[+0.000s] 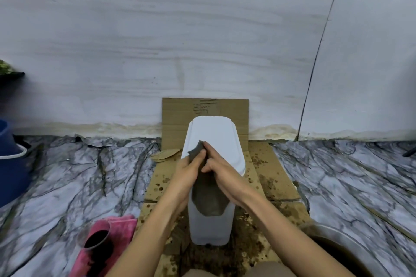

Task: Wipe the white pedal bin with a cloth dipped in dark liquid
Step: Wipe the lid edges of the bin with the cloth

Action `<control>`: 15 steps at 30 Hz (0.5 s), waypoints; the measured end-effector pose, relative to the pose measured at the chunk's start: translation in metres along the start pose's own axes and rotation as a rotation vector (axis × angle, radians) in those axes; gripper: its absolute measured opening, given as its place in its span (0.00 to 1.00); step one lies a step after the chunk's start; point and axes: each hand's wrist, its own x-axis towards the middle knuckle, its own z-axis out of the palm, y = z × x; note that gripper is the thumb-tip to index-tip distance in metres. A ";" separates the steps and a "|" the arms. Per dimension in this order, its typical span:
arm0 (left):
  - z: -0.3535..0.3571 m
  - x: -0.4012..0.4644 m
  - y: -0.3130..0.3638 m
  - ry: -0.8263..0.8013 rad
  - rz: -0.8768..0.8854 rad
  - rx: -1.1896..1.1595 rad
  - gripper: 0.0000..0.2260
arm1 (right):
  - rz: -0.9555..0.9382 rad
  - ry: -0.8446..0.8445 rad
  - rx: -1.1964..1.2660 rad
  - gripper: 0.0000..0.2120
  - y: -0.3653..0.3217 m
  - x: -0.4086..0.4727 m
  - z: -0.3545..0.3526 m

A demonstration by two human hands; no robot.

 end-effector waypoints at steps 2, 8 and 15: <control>-0.006 0.004 0.001 0.086 -0.025 -0.113 0.11 | -0.045 -0.023 0.017 0.24 -0.004 0.001 0.000; -0.034 0.014 0.000 0.132 -0.016 -0.002 0.08 | -0.077 0.255 -0.494 0.24 -0.004 0.017 -0.014; -0.044 0.021 0.007 0.050 -0.044 0.116 0.11 | -0.106 0.458 -1.009 0.24 0.040 0.034 -0.025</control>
